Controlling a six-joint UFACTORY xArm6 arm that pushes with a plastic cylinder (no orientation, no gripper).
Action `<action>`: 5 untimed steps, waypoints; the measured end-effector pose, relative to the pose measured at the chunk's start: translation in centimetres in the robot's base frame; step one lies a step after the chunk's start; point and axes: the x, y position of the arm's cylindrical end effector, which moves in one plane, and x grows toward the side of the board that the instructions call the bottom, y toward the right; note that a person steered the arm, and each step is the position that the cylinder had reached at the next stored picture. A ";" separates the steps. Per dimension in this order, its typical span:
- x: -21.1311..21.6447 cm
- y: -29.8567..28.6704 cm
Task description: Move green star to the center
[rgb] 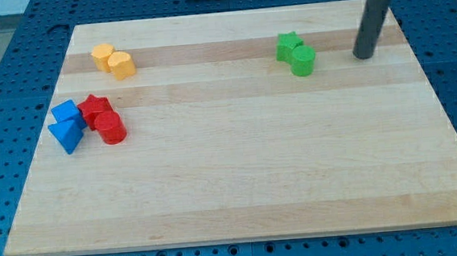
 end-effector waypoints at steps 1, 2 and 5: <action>0.3 -7.2; 2.9 -14.5; 3.7 -13.6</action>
